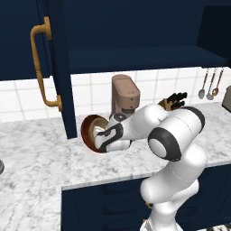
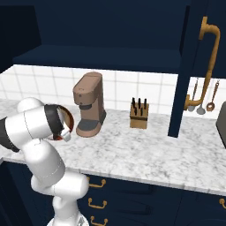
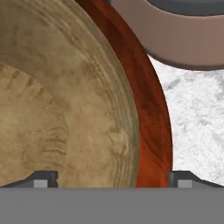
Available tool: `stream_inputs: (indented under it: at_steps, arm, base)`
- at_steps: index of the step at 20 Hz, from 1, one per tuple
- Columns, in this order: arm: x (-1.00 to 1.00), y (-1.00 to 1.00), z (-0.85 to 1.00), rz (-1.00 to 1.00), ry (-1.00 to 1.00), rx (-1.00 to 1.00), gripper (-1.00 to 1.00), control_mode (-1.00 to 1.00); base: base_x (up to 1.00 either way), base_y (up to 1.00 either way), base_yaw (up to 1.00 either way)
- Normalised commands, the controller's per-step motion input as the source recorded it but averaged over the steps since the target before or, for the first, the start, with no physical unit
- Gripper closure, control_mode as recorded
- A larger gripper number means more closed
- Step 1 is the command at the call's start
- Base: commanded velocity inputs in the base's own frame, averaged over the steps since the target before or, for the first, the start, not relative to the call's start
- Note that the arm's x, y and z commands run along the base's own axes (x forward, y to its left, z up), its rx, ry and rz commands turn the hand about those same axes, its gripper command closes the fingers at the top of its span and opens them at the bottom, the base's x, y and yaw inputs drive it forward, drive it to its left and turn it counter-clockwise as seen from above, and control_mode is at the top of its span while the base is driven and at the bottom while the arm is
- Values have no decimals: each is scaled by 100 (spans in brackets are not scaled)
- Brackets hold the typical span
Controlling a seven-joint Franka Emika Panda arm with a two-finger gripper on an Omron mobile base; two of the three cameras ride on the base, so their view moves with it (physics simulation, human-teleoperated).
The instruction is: Pick up the bowls on the counter and stack them on top of one another in the open cabinet. Place the smaller bowl on top of the larger bowl.
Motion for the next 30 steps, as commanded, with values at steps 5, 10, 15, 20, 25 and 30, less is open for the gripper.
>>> stream_inputs:
  at_steps: [5,10,15,20,25,30]
  arm:
    - [0,-6,0,2,1,0,-100,-100]
    - [2,0,-10,3,5,-2,-100,-100]
    - [5,-16,-17,8,6,-4,-100,-100]
    - [0,-5,0,3,0,1,-100,-100]
    - [4,-3,-3,5,0,1,-100,-100]
    - [13,26,-18,0,2,-1,-100,-100]
  base:
    - [0,0,0]
    - [0,0,0]
    - [0,0,0]
    - [0,0,0]
    - [0,0,0]
    - [0,0,0]
